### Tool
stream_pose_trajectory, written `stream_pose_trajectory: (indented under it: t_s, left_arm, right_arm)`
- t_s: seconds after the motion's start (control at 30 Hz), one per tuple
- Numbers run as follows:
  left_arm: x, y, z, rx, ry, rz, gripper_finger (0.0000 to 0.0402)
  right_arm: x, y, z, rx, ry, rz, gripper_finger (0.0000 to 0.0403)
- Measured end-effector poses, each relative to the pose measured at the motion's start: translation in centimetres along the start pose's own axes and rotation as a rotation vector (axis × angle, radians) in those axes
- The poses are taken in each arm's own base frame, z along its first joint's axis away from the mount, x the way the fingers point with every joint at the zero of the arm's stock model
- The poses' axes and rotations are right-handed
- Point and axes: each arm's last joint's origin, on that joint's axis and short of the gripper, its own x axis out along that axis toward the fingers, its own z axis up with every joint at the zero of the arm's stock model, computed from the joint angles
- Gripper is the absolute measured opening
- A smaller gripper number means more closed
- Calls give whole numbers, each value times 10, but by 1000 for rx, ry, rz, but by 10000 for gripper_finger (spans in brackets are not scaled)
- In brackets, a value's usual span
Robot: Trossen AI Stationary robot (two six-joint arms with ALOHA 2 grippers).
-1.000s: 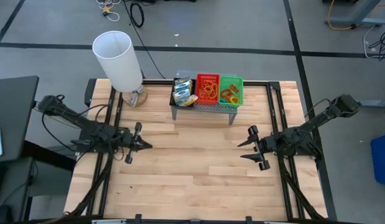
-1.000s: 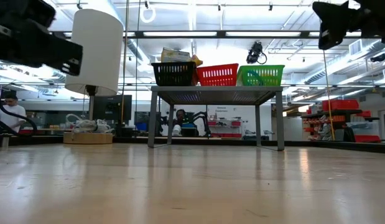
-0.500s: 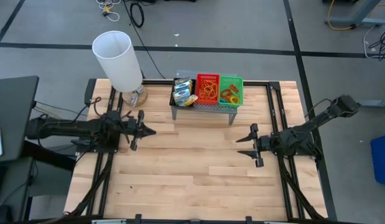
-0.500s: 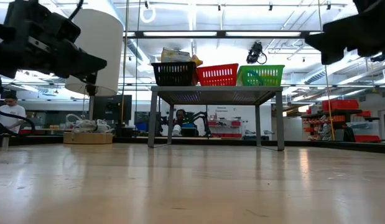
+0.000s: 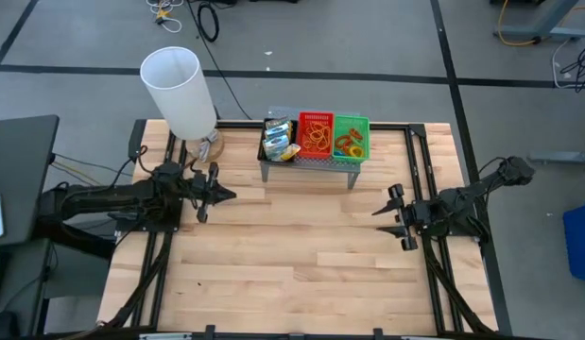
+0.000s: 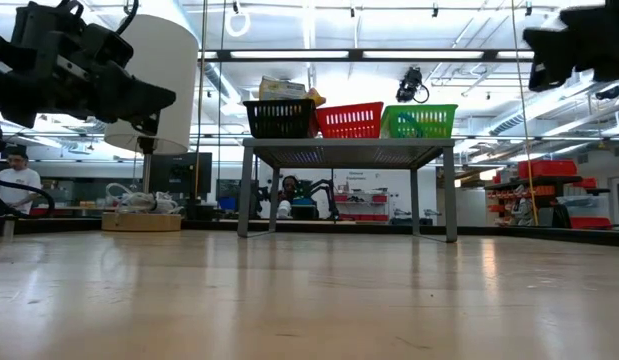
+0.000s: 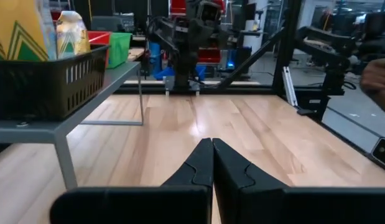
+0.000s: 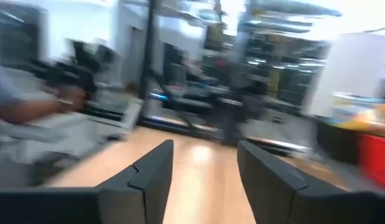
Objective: Pick & Place Office Desk Supplies
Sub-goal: Return to Home Position
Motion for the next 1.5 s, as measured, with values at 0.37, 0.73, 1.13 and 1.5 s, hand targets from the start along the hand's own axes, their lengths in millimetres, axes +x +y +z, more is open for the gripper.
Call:
stream_pose_trajectory:
  t_s: [0.37, 0.73, 1.13, 1.5]
  left_arm:
    - [1, 5, 0, 68, 6, 141, 1]
    - [3, 6, -4, 16, 35, 173, 23]
    - [3, 4, 0, 27, -1, 99, 28]
    - [3, 4, -1, 26, 4, 99, 28]
  right_arm:
    - [-3, -27, -8, -94, 109, -354, 126]
    - [-4, -35, -9, -65, 117, -445, 121]
    - [-4, -34, -13, 51, 131, -430, 121]
    - [-4, -34, -15, 11, 148, -400, 121]
